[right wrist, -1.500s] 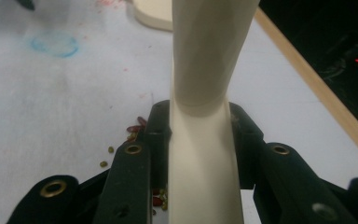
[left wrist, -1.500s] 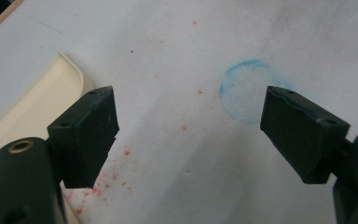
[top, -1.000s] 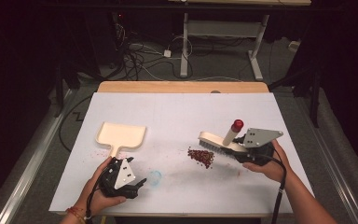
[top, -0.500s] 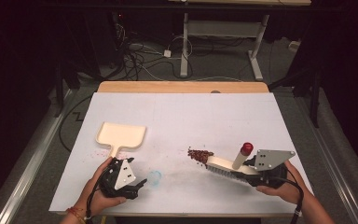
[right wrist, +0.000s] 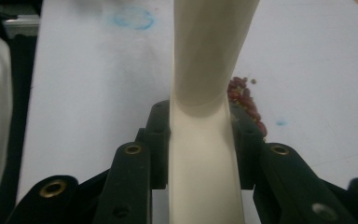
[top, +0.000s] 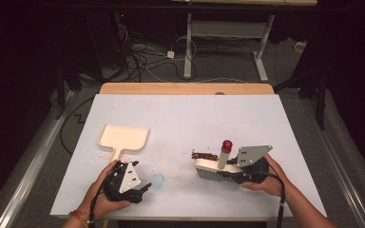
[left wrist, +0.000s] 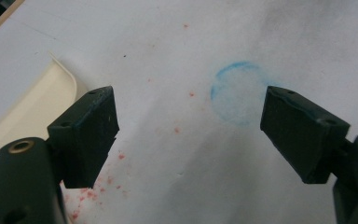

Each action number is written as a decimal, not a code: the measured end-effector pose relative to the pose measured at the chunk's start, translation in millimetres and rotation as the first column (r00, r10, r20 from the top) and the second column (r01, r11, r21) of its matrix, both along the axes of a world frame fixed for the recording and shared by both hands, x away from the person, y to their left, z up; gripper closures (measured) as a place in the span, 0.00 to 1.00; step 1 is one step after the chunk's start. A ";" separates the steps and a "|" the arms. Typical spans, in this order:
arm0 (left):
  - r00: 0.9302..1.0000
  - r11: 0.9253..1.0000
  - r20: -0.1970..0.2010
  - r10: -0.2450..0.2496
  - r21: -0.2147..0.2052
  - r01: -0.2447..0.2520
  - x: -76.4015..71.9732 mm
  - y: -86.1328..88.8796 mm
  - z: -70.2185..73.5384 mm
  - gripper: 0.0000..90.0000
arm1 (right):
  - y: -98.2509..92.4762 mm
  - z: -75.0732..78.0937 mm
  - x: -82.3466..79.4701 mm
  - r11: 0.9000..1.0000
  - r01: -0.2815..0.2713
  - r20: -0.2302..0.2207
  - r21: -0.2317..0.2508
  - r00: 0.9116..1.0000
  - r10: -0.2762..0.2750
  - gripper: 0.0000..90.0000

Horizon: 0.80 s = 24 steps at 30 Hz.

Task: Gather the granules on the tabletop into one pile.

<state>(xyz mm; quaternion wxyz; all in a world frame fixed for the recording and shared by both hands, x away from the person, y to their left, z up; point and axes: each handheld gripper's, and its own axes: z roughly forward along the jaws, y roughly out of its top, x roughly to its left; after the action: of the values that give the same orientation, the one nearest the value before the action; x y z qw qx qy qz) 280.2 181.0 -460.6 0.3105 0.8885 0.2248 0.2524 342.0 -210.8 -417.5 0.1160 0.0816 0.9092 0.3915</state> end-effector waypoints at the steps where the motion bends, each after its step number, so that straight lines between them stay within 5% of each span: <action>1: 1.000 1.000 0.000 0.001 0.001 -0.001 0.0 0.2 -0.2 0.20 | 1.0 -0.2 2.8 1.000 0.006 0.002 0.000 1.000 -0.006 0.75; 10: 1.000 1.000 0.002 0.008 0.001 -0.008 0.2 1.5 0.1 0.20 | -4.3 4.5 8.9 0.998 0.057 0.022 0.026 0.998 -0.058 0.75; 19: 1.000 1.000 0.013 0.021 -0.015 -0.021 1.7 3.8 2.4 0.20 | -16.1 17.7 -3.8 0.994 0.080 0.040 0.068 0.996 -0.083 0.75; 24: 0.999 0.999 0.018 0.034 -0.029 -0.034 3.6 6.8 3.7 0.20 | -23.2 21.8 -10.7 0.987 0.140 0.043 0.074 0.989 -0.144 0.75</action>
<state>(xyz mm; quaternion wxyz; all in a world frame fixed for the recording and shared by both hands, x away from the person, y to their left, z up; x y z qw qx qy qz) 283.8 187.8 -456.9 0.3207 0.8778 0.2405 0.2624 331.3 -234.0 -395.7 0.1628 0.1407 0.8835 0.4161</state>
